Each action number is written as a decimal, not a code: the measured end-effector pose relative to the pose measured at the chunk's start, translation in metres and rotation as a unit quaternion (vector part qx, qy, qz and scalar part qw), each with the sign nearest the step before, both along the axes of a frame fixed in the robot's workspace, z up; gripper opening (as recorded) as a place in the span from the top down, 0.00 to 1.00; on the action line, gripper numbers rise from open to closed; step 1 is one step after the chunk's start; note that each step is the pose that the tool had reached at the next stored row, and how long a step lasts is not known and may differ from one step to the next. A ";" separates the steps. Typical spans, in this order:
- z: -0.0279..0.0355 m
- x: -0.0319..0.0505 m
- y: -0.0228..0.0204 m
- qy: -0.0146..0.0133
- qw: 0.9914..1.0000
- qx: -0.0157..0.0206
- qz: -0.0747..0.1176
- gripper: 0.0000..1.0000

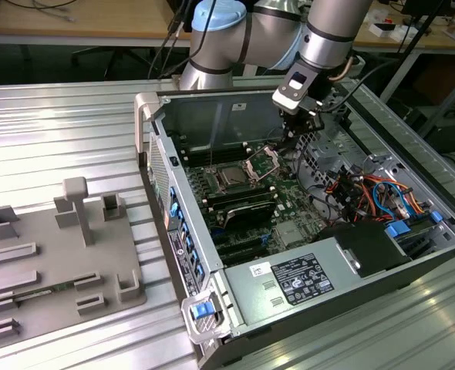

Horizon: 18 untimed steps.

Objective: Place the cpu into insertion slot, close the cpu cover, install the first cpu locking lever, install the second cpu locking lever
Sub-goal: 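Close the cpu cover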

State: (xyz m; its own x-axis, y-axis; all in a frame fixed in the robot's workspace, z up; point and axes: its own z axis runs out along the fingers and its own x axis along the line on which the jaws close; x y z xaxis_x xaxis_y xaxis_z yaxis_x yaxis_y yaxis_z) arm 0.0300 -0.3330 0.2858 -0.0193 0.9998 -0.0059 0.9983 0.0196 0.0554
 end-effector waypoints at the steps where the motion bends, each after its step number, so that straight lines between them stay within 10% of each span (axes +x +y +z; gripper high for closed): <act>1: -0.0006 0.0013 0.0000 0.000 1.000 0.000 0.000 0.89; 18: -0.0386 0.0086 0.0000 0.005 1.000 0.000 0.000 0.89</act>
